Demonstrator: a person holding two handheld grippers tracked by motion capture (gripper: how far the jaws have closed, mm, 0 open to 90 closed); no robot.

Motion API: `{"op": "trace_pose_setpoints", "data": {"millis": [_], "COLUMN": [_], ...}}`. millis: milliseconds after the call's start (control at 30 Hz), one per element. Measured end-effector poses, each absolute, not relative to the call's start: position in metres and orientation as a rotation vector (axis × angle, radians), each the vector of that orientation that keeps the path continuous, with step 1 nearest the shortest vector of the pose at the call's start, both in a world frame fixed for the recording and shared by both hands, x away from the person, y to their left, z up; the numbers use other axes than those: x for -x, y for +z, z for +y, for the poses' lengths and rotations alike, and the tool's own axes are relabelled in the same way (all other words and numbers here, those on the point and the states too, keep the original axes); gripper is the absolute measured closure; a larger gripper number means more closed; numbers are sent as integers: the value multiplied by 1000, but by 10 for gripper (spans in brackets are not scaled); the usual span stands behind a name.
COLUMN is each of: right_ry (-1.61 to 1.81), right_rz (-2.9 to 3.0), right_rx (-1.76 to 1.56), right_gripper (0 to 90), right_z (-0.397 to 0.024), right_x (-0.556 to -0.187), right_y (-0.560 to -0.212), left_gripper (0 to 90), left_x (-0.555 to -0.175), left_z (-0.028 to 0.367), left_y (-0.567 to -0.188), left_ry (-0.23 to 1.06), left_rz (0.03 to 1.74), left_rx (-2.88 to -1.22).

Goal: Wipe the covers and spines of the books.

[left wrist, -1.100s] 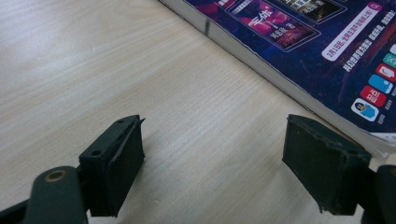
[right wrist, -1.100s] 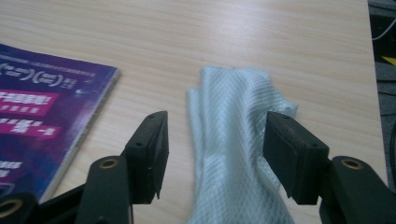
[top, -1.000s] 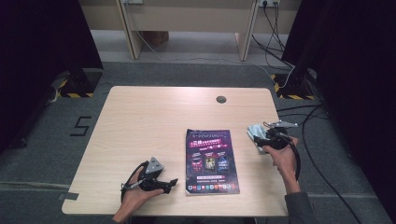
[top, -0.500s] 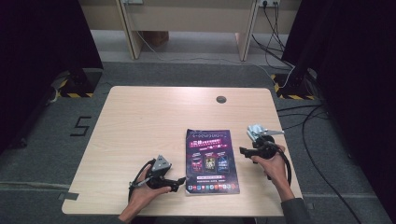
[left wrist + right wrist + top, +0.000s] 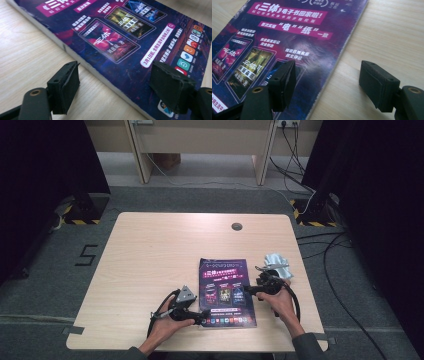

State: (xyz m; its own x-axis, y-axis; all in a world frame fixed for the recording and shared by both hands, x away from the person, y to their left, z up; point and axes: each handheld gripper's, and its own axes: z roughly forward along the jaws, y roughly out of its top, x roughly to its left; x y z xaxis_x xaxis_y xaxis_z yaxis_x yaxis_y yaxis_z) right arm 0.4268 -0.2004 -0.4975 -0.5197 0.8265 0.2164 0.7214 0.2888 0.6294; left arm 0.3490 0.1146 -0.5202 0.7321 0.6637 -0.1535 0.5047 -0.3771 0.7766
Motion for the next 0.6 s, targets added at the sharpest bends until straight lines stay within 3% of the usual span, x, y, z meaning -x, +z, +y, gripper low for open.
{"op": "trace_pose_setpoints", "data": {"millis": [300, 467, 600], "right_ry": [1108, 1140, 1175], "right_rz": [2396, 2369, 2369], "right_rx": [-1452, -1519, -1596], "right_gripper": [269, 200, 208], "right_z": [-184, -176, -181], "right_x": [-428, -427, -425], "right_y": [-502, -503, -501], "left_gripper": [229, 234, 238], "left_x": [-349, -349, -348], "left_z": [110, 110, 109], "left_y": [-520, -520, -520], "left_ry": [223, 225, 228], "left_rz": [866, 861, 858], "left_rx": [-2066, -2067, -2068]}}
